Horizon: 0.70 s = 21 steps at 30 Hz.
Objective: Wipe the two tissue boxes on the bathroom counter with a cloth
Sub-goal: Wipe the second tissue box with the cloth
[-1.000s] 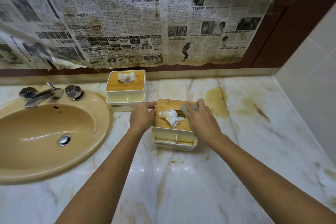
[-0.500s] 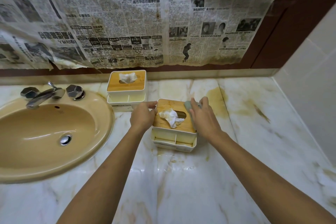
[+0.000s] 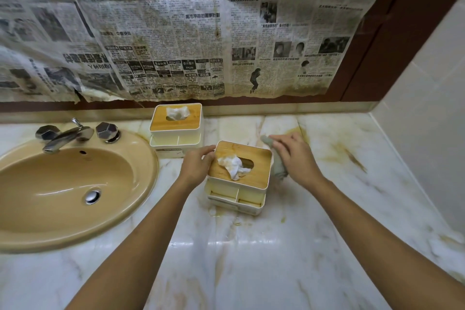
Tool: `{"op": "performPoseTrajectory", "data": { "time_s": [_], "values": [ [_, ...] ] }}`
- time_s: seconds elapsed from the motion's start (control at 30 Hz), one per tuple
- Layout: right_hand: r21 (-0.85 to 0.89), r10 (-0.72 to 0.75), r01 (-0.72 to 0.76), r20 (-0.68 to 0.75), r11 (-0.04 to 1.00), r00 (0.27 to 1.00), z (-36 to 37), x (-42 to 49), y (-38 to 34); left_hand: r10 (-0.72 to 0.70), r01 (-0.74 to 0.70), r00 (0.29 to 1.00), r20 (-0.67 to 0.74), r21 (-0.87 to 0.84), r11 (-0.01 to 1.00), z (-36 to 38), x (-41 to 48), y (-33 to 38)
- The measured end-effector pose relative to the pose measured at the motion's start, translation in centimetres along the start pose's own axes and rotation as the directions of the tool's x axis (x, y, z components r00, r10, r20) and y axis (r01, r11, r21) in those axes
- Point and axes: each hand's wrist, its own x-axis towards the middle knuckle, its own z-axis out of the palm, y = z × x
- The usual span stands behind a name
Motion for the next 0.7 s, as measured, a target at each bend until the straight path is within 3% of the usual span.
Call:
{"op": "performPoseTrajectory", "data": {
  "time_s": [0.1, 0.17, 0.23, 0.43, 0.53, 0.63, 0.7],
  "values": [
    [-0.066, 0.141, -0.138, 0.045, 0.988, 0.989, 0.8, 3.3, 1.6, 0.019, -0.015, 0.990, 0.139, -0.028, 0.999, -0.6, -0.9, 1.0],
    [-0.104, 0.197, -0.183, 0.150, 0.978, 0.969, 1.5, 4.1, 2.5, 0.026, -0.059, 0.961, 0.275, 0.112, 0.992, -0.8, -1.2, 1.3],
    [-0.072, 0.226, -0.215, 0.232, 0.974, 0.946, 1.6, 3.5, 2.3, 0.032, -0.126, 0.946, 0.323, 0.274, 0.953, -0.9, -1.3, 1.1],
    [-0.053, 0.230, -0.225, 0.312, 0.973, 0.922, 0.2, 0.2, 1.2, 0.055, -0.094, 0.992, 0.111, 0.388, 0.917, -1.5, -1.3, -0.1],
    [-0.078, 0.270, -0.263, 0.446, 0.962, 0.853, -0.6, -1.7, 1.5, 0.011, -0.002, 1.000, -0.022, 0.352, 0.936, -2.1, -1.3, -0.7],
    [-0.031, 0.276, -0.317, 0.578, 0.948, 0.768, -1.1, -3.2, 1.1, -0.003, 0.014, 0.999, -0.045, 0.265, 0.964, -1.7, -1.2, -0.4],
    [-0.001, 0.254, -0.305, 0.558, 0.952, 0.790, -0.8, -3.4, 0.6, 0.020, -0.011, 0.999, -0.035, 0.248, 0.969, -1.0, -1.3, 0.1]
  ]
}}
